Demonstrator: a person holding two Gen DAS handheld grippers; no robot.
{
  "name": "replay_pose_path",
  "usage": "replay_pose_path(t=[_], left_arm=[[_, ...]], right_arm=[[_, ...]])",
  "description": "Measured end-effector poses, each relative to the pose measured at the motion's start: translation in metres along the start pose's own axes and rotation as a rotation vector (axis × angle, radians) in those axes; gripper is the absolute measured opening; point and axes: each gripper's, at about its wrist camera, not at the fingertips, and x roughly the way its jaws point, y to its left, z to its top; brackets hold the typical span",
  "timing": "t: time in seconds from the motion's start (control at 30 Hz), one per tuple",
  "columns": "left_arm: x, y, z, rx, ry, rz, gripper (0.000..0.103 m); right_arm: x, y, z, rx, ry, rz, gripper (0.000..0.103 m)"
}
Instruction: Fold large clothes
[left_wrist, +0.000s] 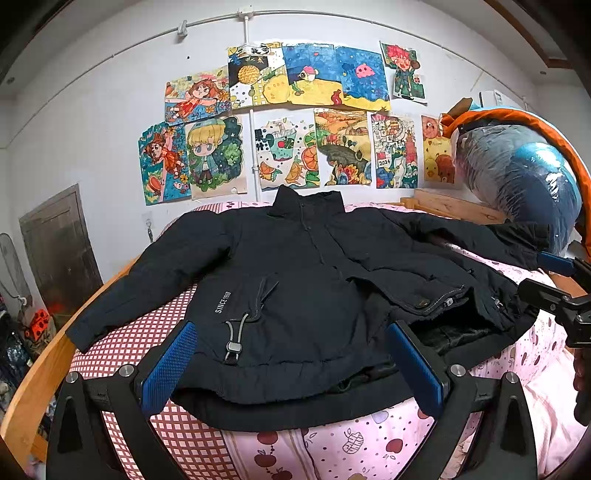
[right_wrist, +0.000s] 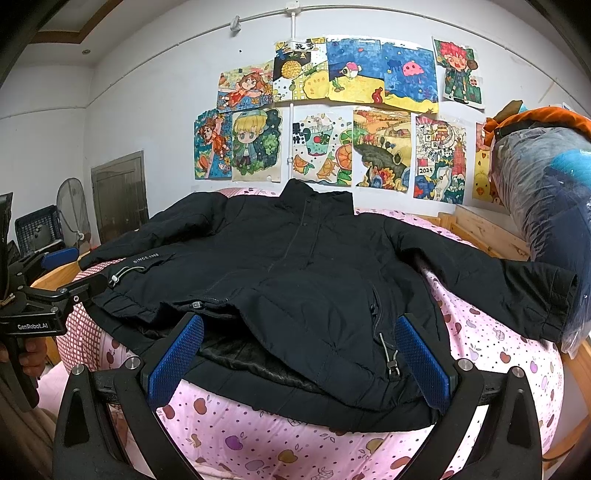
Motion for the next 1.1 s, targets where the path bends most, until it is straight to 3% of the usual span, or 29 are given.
replay_pose_path(t=[0.23,0.33,0.47,0.63,0.73,0.87,1.0,1.1], left_arm=[[0.009,0.002,0.003,0.005,0.033,0.018,0.103],[0.014,-0.003,0.015,0.020,0.040,0.046,0.103],[0.026,-0.005,0.036,0.044,0.064,0.061,0.103],[0.054,-0.016,0.075,0.133,0.125,0.060,0.103],[0.072,-0.026,0.101,0.145,0.187,0.020,0.103],[0.106,-0.047,0.136,0.115,0.256,-0.033,0.103],[0.139,-0.069,0.151,0.122,0.217,-0.086,0.103],[0.164,-0.081,0.153,0.127,0.205,-0.098,0.103]], right_arm=[[0.015,-0.017,-0.008,0.059,0.111,0.009,0.102],[0.015,-0.034,-0.010,0.070,0.160,-0.041,0.102],[0.002,-0.081,-0.001,0.151,0.163,-0.169,0.102],[-0.001,-0.159,0.007,0.353,0.228,-0.334,0.102],[0.015,-0.204,0.014,0.453,0.318,-0.385,0.102],[0.038,-0.243,0.031,0.470,0.364,-0.581,0.102],[0.058,-0.271,0.033,0.607,0.372,-0.733,0.102],[0.056,-0.288,0.015,0.718,0.300,-0.740,0.102]])
